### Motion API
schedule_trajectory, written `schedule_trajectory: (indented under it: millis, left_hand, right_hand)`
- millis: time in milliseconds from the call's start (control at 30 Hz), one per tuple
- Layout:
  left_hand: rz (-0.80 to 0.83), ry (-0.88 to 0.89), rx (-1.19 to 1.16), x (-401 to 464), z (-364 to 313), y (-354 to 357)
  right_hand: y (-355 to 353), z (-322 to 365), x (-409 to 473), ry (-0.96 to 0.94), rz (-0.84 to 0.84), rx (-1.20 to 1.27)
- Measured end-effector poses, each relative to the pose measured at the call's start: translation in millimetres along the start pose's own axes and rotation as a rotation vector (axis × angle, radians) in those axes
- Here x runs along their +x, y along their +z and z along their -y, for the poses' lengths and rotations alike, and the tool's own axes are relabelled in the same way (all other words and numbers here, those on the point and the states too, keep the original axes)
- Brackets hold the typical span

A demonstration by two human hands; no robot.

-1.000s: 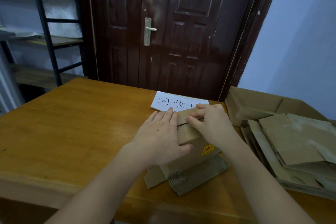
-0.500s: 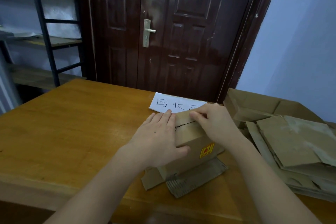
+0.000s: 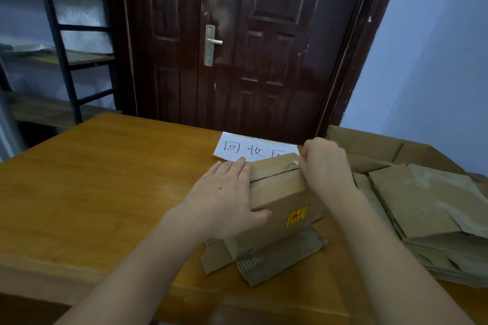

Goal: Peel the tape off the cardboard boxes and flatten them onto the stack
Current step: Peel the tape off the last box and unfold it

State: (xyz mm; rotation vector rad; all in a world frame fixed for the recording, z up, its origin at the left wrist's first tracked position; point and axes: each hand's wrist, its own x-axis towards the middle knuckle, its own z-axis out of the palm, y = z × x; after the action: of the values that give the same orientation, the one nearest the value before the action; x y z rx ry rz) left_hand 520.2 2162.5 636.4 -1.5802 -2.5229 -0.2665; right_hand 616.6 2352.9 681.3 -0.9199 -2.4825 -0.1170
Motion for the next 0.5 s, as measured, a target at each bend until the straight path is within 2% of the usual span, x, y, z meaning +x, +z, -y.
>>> schedule_trajectory:
  millis: [100, 200, 300, 433, 500]
  left_hand:
    - [0.01, 0.004, 0.002, -1.0, -0.5, -1.2]
    - [0.003, -0.001, -0.007, -0.1, -0.6, -1.5]
    - [0.003, -0.006, -0.009, 0.8, -0.4, -1.0]
    - [0.008, -0.006, -0.01, -1.2, 0.7, -0.4]
    - [0.011, -0.013, -0.006, -0.9, 0.4, -0.8]
  right_hand:
    - [-6.4, -17.2, 9.5, 0.054, 0.002, 0.013]
    - [-4.3, -19.6, -1.2, -0.055, 0.03, 0.254]
    - [-2.3, -22.6, -12.7, -0.123, 0.151, 0.452]
    - [1.4, -28.0, -12.5, -0.033, 0.109, 0.528]
    - [3.6, -30.5, -10.8, 0.049, 0.181, 0.5]
